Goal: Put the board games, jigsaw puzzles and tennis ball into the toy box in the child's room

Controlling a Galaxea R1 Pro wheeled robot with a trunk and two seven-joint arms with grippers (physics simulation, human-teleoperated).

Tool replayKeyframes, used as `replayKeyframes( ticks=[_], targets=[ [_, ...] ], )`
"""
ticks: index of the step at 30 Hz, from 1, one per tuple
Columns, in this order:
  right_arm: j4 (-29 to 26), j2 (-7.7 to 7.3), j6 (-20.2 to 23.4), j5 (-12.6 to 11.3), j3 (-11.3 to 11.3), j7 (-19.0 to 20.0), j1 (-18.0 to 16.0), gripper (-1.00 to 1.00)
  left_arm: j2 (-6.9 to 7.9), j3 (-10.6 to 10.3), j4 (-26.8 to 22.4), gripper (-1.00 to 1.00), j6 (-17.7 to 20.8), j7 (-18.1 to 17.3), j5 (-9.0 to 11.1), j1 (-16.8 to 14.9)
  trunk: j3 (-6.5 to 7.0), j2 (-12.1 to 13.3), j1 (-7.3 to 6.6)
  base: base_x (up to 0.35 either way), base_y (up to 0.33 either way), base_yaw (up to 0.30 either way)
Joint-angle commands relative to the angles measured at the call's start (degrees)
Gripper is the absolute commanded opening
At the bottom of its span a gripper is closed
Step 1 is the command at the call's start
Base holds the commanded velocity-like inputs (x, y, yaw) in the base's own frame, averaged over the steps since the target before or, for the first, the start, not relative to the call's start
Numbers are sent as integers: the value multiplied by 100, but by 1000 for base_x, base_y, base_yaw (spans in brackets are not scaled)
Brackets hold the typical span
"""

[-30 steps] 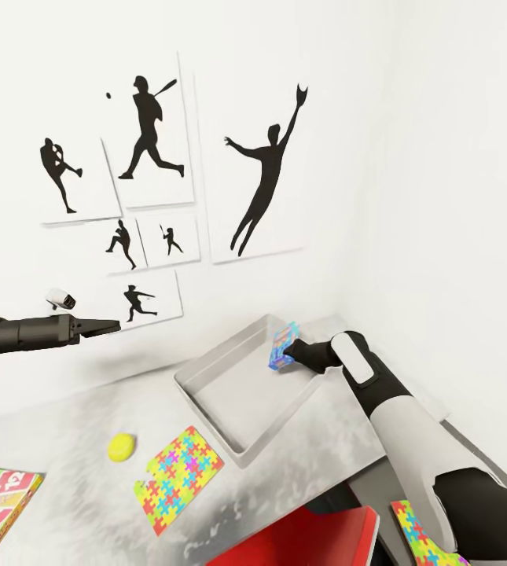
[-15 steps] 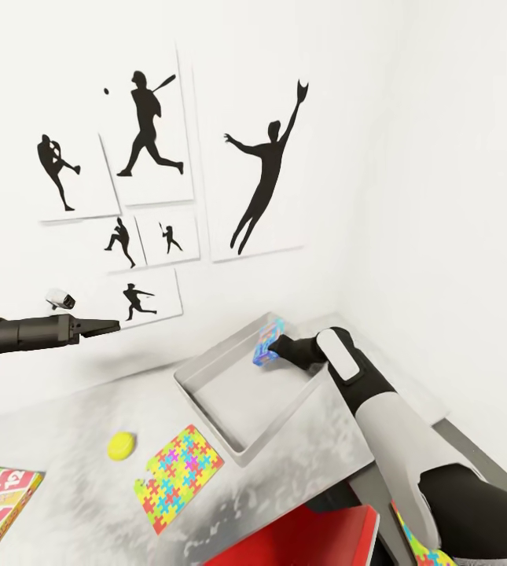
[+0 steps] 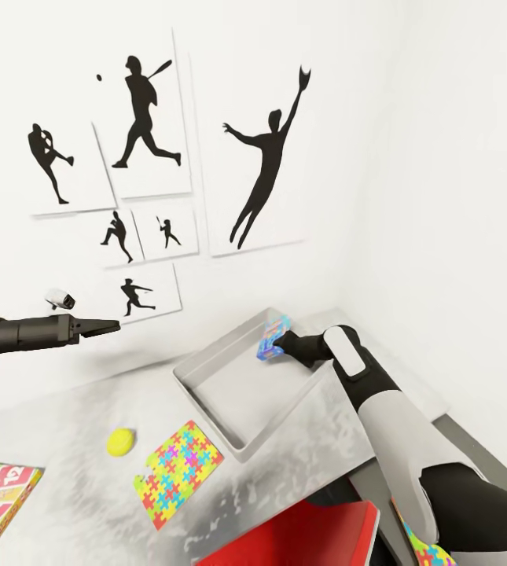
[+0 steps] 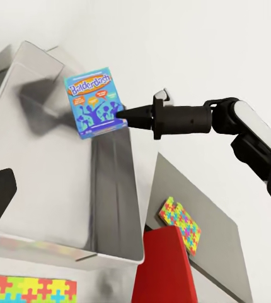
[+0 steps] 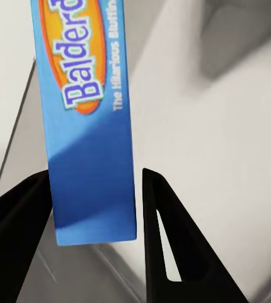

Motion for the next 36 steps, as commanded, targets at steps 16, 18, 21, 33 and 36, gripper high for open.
replayKeyframes(
  ticks=[16, 18, 21, 33, 36],
  targets=[
    [8, 14, -466, -81, -359, -749, -14, -100, 9, 9, 0, 100, 61, -23, -2, -5, -50, -10, 2, 0, 0, 0],
    [8, 15, -487, -83, -394, -814, -14, -100, 7, 13, 0, 100, 61, -23, -2, -5, -50, -10, 2, 0, 0, 0],
    [8, 17, -499, -83, -408, -842, -14, -100, 10, 14, 0, 100, 62, -23, -2, -5, -51, -10, 2, 0, 0, 0],
    [18, 99, -576, -83, -426, -877, -14, -100, 11, 26, 0, 100, 64, -23, -2, -5, -51, -10, 2, 0, 0, 0],
    [54, 102, -667, -84, -427, -882, -17, -100, 11, 25, 0, 100, 63, -23, -2, -5, -51, -10, 2, 0, 0, 0]
  ],
)
